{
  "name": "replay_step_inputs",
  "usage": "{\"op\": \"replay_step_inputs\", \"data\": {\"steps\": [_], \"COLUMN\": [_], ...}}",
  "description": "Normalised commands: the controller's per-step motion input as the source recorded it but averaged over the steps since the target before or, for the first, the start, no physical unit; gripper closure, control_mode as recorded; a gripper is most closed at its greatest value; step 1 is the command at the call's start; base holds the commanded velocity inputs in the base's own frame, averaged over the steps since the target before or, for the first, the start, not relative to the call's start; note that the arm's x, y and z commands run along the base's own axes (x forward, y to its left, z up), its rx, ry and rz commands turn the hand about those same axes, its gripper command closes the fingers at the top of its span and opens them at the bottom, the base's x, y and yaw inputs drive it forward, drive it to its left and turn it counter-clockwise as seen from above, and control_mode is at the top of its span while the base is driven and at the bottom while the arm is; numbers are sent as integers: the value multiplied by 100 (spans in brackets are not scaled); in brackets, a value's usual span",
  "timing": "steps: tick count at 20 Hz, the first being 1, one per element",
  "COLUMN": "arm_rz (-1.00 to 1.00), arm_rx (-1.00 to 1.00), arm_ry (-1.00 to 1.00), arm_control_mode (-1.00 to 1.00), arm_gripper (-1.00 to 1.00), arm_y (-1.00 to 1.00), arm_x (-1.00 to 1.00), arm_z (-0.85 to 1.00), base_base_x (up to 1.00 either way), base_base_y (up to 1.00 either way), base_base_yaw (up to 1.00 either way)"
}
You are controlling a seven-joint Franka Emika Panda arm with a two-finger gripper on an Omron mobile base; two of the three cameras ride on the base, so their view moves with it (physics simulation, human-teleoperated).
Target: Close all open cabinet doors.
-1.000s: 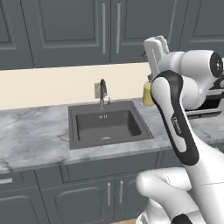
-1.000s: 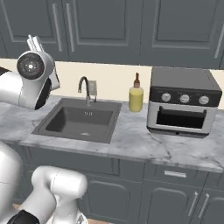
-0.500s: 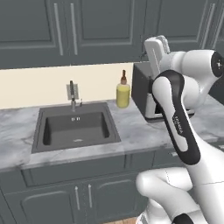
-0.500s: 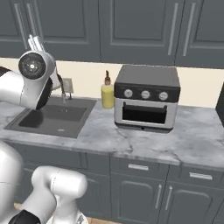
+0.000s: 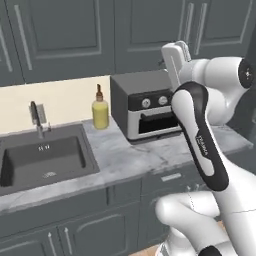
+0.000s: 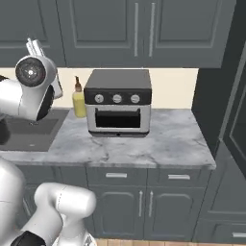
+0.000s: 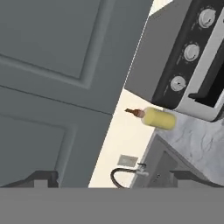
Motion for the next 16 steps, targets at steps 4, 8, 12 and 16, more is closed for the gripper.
{"op": "replay_step_inputs", "data": {"steps": [4,8,12,16], "arm_rz": [0,0,0,0], "arm_rx": [0,0,0,0], "arm_ry": [0,0,0,0], "arm_control_mode": [100,100,100,100], "arm_gripper": [-100,-100,-100,-100], "arm_y": [0,0,0,0], "arm_x": [0,0,0,0], "arm_z": [0,0,0,0], "base_base_x": [-2,-10,-20,-37], "base_base_y": [-22,-19,-23,-22], "base_base_yaw": [-70,-63,-58,-47]}}
